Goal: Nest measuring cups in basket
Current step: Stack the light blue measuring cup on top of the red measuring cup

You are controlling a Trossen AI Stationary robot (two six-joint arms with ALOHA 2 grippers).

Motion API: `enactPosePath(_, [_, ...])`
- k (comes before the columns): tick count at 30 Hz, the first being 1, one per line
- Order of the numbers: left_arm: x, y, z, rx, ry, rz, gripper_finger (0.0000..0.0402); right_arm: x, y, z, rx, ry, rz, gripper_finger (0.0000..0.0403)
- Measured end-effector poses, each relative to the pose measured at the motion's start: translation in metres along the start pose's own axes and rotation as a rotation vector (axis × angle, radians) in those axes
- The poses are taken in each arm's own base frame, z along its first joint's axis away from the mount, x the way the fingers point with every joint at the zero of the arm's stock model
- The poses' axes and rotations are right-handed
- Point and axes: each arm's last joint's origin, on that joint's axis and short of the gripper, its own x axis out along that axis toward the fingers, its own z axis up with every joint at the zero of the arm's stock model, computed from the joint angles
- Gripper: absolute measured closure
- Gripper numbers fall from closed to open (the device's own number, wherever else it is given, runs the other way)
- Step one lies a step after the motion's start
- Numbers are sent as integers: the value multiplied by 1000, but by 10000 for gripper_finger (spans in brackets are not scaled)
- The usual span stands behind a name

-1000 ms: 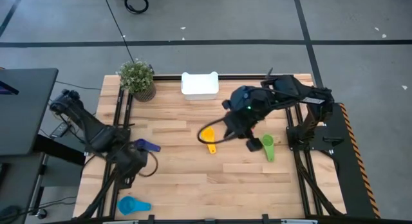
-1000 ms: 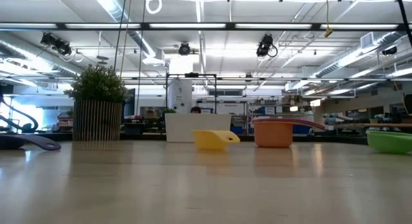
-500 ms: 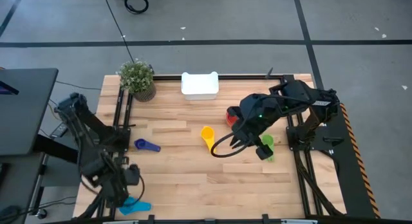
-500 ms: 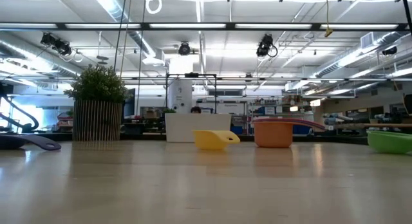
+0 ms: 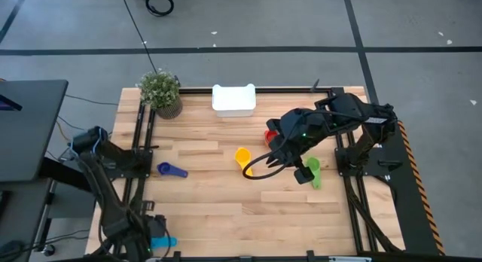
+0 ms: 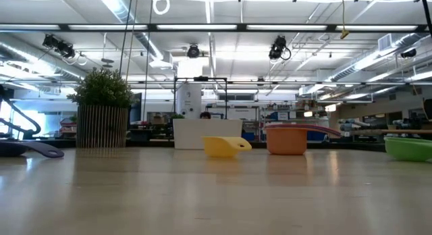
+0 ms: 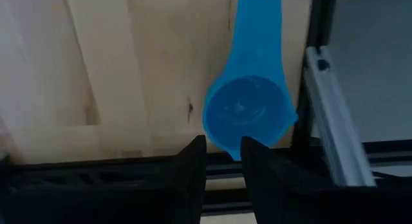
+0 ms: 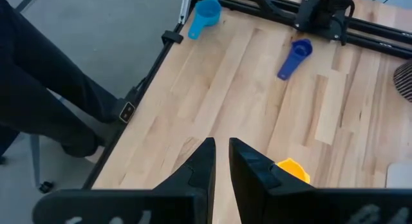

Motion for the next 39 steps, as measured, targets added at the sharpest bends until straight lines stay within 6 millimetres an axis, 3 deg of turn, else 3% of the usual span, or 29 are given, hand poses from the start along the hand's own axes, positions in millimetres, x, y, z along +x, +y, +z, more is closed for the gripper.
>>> enactPosePath(11, [30,-10,1,39,-5,125,299,0,0,0,0,0,0,353])
enactPosePath(23, [44,-20,5,69,-37,112,299,0,0,0,1,-1,0,353])
enactPosePath(29, [46,-20,5,72,-59,116,299,0,0,0,1,0,0,353])
enactPosePath(39, [66,-10,0,77,-44,126,299,0,0,0,5,0,0,353])
